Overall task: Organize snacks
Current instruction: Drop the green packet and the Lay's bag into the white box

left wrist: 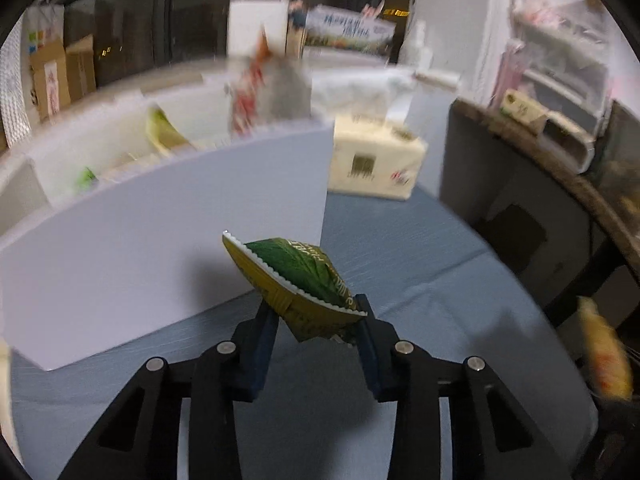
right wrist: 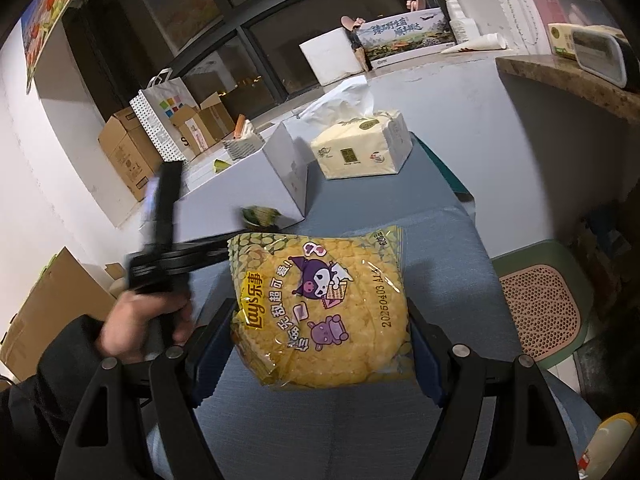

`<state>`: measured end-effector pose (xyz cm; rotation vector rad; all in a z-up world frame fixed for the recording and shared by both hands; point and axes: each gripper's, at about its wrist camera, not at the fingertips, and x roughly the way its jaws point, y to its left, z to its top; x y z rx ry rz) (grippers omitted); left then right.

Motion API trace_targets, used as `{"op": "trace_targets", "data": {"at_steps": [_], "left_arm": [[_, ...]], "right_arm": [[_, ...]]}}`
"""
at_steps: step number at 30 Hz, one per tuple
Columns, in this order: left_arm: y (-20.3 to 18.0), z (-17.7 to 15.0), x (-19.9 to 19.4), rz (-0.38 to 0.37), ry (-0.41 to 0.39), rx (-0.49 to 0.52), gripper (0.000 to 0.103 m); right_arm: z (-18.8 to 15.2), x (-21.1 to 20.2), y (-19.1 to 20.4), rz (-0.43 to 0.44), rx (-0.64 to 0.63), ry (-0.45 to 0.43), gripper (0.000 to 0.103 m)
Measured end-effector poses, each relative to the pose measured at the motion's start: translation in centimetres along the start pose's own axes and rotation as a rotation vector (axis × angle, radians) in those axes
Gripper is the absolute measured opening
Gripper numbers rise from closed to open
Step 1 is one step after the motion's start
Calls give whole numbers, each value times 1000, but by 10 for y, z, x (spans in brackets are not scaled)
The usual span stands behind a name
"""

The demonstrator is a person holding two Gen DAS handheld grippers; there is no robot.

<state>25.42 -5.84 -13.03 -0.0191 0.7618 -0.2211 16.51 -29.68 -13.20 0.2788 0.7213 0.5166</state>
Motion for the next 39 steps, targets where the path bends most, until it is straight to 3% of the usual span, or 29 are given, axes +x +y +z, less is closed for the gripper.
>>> {"op": "trace_targets", "data": {"at_steps": [5,10,14,19,25,28,30,31,32,33,35,39], "left_arm": [[25,-7,-78,-24,-96,-21,42],[64,-10,-144,41,-184,-49,42],[93,-4,-174,92,-245,-78,42],[128,18,-170,113,-270,-136,42],[162,54,-131,126,-232,-168,42],[167,67,-111,210,-211,-137,42],[172,71,-100,197,-187,-151,51],[174,72,-96,200,-169,-158,80],[176,73,-91,223,-147,-168,97],[176,71,-91,248,-156,-176,103],[177,69,-87,268,-145,-167,103],[178,65,-87,254,-142,-167,103]], "right_arm": [[8,18,21,50,-30,26,82],[29,36,60,127,-89,29,82],[67,56,103,154,-169,9,82],[119,87,148,140,-251,-4,82],[175,149,184,65,-318,26,82],[193,172,184,30,-319,38,82],[203,187,180,-4,-327,49,82],[208,196,178,-5,-323,71,82],[212,202,177,-15,-317,80,87],[214,204,176,-31,-313,82,96],[217,207,173,-53,-309,66,103],[216,202,167,-53,-296,30,103]]}}
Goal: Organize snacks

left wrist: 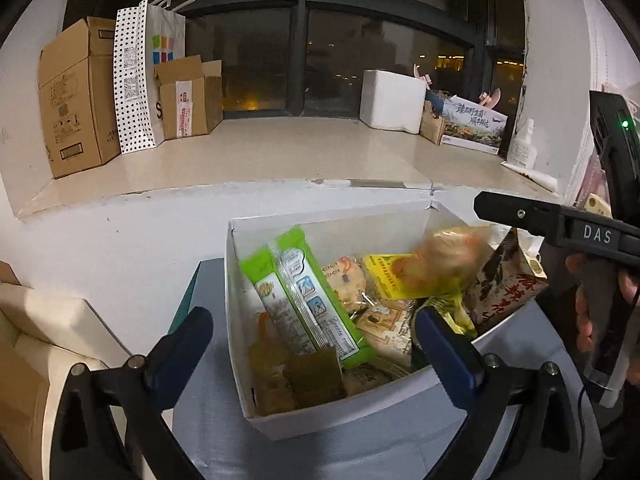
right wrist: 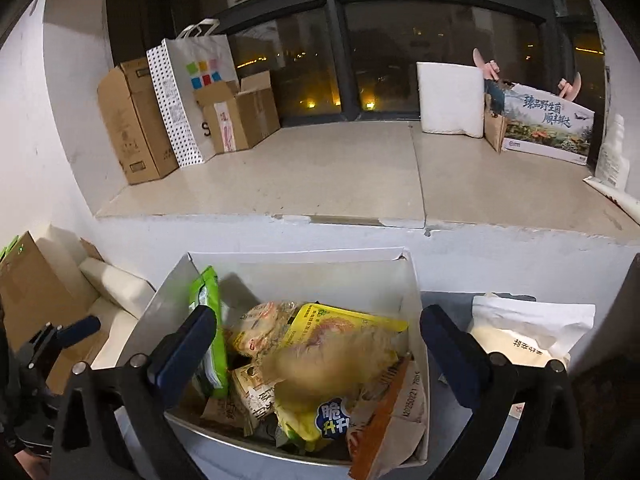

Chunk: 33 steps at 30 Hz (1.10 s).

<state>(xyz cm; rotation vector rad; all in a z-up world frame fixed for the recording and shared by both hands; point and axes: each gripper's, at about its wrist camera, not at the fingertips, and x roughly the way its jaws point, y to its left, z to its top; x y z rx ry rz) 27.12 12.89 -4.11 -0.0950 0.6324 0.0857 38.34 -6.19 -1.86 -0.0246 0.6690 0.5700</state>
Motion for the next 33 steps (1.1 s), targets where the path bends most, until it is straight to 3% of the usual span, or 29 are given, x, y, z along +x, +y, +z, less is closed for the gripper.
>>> {"op": "trace_targets", "data": {"at_steps": [6,9,11,14,19,25,28,33], "left_arm": [[-14,-4,-29,47,-74,40,103],[-15,-13,-55,55,-125,-13,103],[-16,-22,-73,62,-151,-50,103],[-25,-34,-100,85,-172,-29,103],[-49,-57,-144,17,-185,24,103],[-80,-83,-178,-57,-153,26,103],[-94,-92,-196,-69,-145,29,103],[-108,-101,-222,-61,-173,32,103]], "right_arm": [[-8,-25,13,-59,-57,-52,103],[-17,-52,22,-106,-96,-102,103],[-29,-76,26,-99,-110,-146,103],[-46,-107,29,-68,-119,-175,103],[-81,-167,29,-58,-129,-221,103],[-114,-221,19,-60,-48,-211,103],[-134,-242,22,-84,-73,-214,103],[-167,-258,20,-115,-6,-157,103]]}}
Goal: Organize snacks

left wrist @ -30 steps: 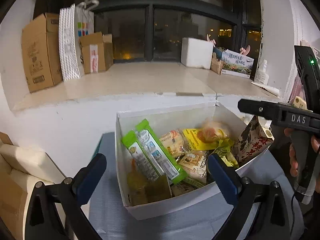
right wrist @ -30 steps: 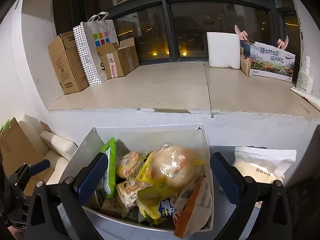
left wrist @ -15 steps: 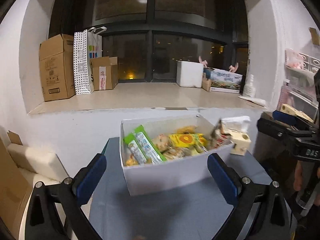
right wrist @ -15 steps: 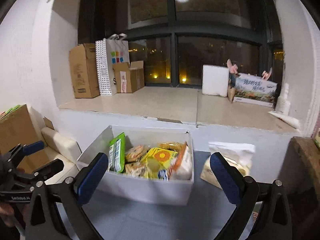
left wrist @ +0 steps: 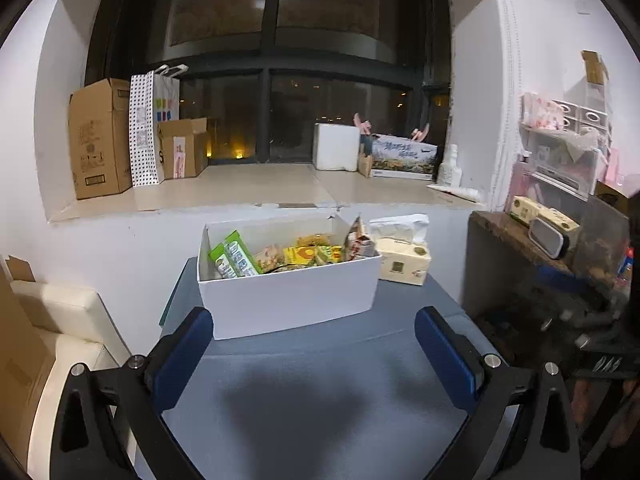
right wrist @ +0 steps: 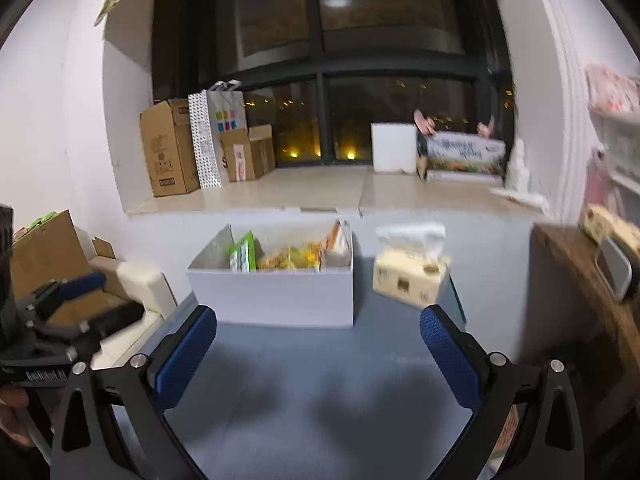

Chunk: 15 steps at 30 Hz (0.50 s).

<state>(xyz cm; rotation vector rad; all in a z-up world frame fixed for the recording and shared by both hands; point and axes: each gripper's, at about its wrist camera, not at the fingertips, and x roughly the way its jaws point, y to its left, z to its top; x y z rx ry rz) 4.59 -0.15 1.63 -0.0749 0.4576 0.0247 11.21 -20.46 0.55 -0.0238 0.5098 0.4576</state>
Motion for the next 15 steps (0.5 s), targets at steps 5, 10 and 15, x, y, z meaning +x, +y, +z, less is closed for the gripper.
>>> {"op": "trace_targets", "data": {"at_steps": [5,10,15], "left_arm": [[-4,-10,-13,-25,21,-21,103],[-3,-14,-19,-11,26,-29,103],[1,-14,-18,-6,36,-36,103]], "right_arm": [[-24,-11,-4,-18,37,20,103],[-23,-18,-7,0,54,5,103],[-23,-18,-3,7,43,5,103]]}}
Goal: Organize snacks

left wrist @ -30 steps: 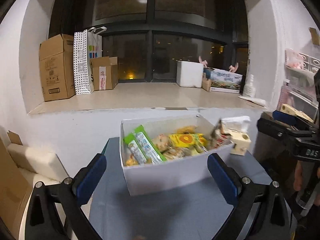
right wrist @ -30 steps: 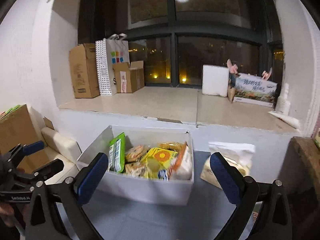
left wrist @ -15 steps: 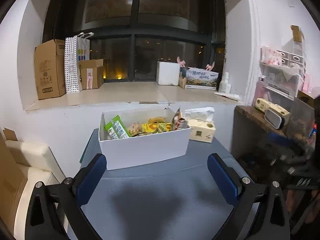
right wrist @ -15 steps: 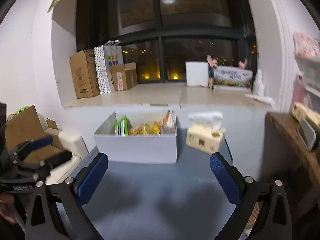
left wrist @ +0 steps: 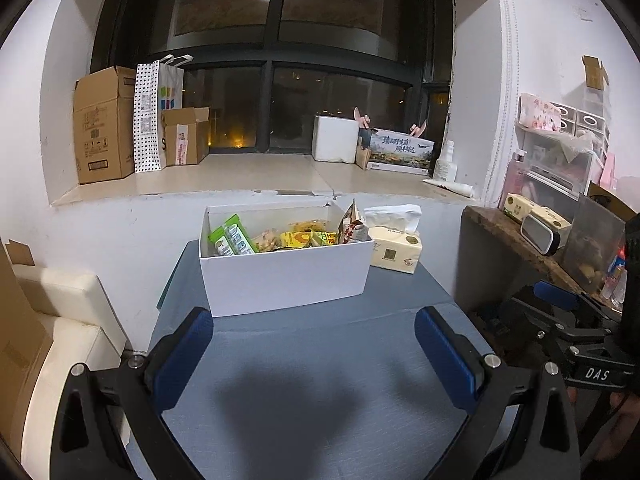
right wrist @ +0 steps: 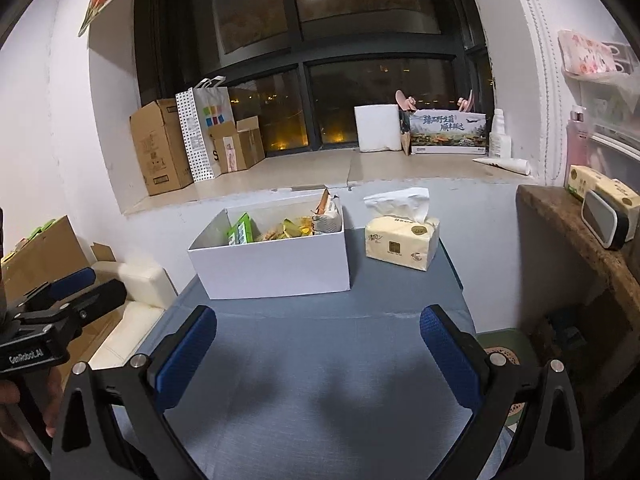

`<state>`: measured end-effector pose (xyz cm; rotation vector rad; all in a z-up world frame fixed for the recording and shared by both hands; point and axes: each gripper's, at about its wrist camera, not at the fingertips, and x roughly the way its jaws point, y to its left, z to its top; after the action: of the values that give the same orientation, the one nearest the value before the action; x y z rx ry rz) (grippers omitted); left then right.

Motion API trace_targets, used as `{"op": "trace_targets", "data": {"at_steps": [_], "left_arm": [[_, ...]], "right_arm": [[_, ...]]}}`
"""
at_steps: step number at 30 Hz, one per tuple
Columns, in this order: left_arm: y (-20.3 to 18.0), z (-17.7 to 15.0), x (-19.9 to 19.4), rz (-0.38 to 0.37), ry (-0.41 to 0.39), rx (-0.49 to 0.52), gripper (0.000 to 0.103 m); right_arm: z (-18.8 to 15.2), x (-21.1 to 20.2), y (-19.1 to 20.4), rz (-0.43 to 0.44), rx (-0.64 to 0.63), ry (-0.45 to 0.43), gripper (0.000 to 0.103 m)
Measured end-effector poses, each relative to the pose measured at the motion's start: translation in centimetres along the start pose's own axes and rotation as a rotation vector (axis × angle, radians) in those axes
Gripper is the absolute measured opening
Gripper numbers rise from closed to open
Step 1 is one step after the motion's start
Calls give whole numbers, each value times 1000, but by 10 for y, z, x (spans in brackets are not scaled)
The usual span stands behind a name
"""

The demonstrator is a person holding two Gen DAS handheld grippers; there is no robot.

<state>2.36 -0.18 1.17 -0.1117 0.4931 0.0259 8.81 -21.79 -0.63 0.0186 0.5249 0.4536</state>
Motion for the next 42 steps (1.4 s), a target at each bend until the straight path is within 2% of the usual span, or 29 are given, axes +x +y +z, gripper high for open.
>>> {"op": "trace_targets", "data": {"at_steps": [42], "left_arm": [[-3,-3,2,-17,26,12,103]], "right_arm": [[2,0,4,-6,0,29,103]]}}
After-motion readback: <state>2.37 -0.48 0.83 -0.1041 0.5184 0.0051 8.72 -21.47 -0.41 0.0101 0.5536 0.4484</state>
